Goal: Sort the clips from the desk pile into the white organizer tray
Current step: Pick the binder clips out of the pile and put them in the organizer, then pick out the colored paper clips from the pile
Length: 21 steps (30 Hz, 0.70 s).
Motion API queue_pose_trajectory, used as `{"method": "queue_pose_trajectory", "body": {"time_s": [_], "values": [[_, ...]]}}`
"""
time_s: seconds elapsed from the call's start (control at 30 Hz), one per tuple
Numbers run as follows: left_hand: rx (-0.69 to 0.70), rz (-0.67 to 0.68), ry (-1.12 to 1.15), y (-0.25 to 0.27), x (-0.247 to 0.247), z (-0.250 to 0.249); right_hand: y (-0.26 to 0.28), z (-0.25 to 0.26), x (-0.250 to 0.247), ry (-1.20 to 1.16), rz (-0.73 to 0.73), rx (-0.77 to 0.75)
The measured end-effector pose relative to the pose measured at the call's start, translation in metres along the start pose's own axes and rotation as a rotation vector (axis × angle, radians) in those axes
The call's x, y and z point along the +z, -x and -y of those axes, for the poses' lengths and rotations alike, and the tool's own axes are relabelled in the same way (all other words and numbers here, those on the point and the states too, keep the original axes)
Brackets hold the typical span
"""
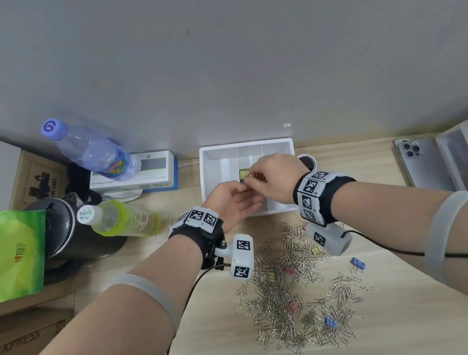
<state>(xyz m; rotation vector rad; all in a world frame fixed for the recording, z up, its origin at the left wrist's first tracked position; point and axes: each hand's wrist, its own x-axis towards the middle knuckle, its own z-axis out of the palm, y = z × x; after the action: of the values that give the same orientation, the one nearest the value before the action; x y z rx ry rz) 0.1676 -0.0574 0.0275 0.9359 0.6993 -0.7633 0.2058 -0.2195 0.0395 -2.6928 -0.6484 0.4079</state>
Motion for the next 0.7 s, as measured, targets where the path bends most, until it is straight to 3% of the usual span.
{"method": "queue_pose_trajectory", "body": {"time_s": [0.2,0.37,0.53,0.7], "values": [[-0.049,-0.081,-0.102,0.004,-0.005,0.000,-0.001,0.003,-0.003,0.021,0.061,0.021],[-0.065,-0.166,-0.178,0.012,-0.008,0.001,0.010,0.001,-0.011,-0.115,-0.044,0.034],[-0.096,-0.281,-0.408,0.028,-0.015,0.009,0.036,-0.017,-0.022,-0.225,-0.171,0.103],[-0.178,-0.356,-0.752,0.041,-0.018,0.037,0.084,-0.046,-0.015,-0.254,-0.226,0.291]]}}
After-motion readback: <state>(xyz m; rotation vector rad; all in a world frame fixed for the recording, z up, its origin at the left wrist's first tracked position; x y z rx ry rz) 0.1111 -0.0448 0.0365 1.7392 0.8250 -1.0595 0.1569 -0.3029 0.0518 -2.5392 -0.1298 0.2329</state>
